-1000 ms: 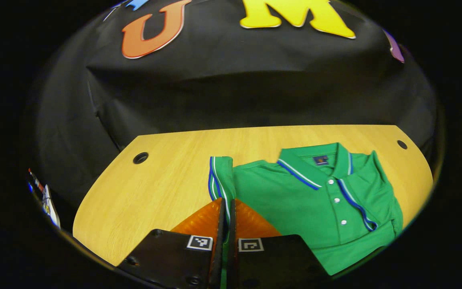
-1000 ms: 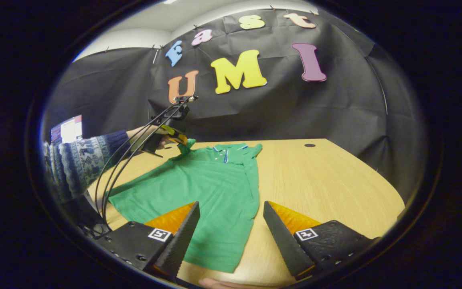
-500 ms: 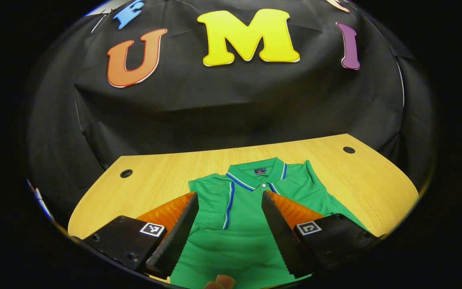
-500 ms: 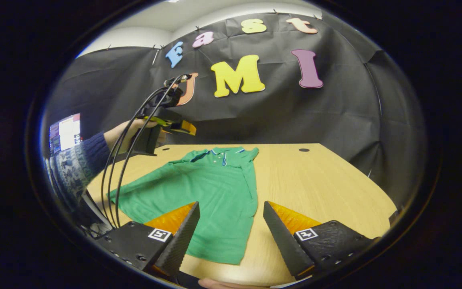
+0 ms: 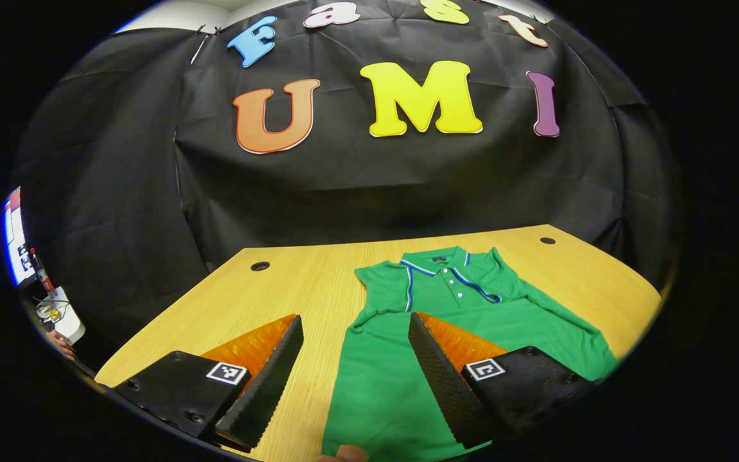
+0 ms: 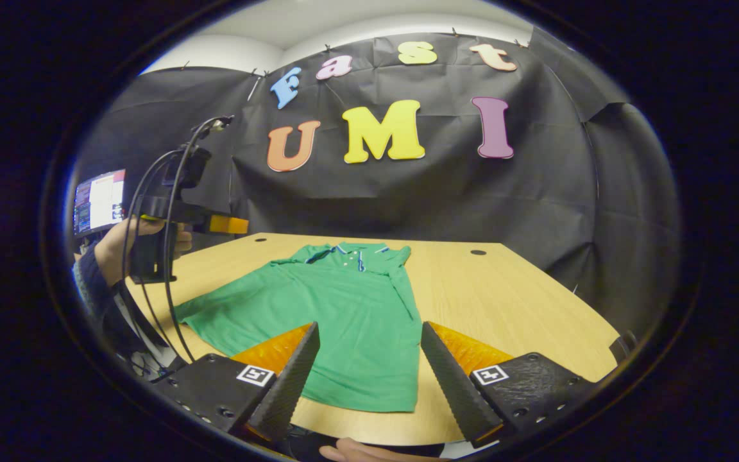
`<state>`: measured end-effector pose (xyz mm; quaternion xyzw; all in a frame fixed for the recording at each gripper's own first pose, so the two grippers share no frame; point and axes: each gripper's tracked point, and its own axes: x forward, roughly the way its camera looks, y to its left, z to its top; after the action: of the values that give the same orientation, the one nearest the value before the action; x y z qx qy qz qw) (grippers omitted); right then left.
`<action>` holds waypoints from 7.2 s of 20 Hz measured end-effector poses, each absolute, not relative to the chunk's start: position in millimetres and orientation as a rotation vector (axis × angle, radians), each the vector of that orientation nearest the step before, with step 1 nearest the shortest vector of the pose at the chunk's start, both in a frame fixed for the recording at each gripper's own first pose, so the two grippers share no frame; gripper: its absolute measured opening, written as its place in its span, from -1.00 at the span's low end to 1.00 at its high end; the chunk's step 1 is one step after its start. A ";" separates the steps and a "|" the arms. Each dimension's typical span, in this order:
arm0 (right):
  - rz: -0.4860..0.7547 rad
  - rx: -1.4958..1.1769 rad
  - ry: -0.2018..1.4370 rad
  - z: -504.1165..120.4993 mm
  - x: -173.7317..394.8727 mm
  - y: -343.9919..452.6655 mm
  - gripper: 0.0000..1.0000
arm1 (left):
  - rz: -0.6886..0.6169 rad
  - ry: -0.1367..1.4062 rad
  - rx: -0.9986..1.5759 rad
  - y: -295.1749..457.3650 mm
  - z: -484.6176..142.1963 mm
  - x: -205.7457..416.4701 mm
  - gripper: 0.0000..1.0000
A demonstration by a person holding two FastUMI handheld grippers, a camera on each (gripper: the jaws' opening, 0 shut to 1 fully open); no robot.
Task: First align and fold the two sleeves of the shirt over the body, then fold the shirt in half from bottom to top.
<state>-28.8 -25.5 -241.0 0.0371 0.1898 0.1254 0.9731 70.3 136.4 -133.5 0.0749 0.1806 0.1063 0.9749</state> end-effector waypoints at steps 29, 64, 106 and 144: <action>0.018 0.118 0.528 -310.9 -37.3 -31.4 0.53 | 0.157 0.458 0.060 131.0 -246.1 -40.1 0.69; -0.042 0.016 0.185 -202.8 372.9 4.8 -1.00 | 0.144 0.213 0.042 181.5 -152.0 310.0 -0.88; -0.209 -0.070 -0.067 -189.9 415.3 -26.0 0.91 | 0.194 0.032 0.048 197.3 -157.1 355.9 1.00; -0.022 -0.121 0.150 -133.1 -60.9 -35.1 0.94 | 0.143 0.209 0.169 65.8 -96.4 -56.3 1.00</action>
<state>-60.9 -35.1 -133.1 -0.0606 0.0749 -0.0108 0.9953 -56.3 65.8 -96.4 0.0840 0.1041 0.0711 0.9885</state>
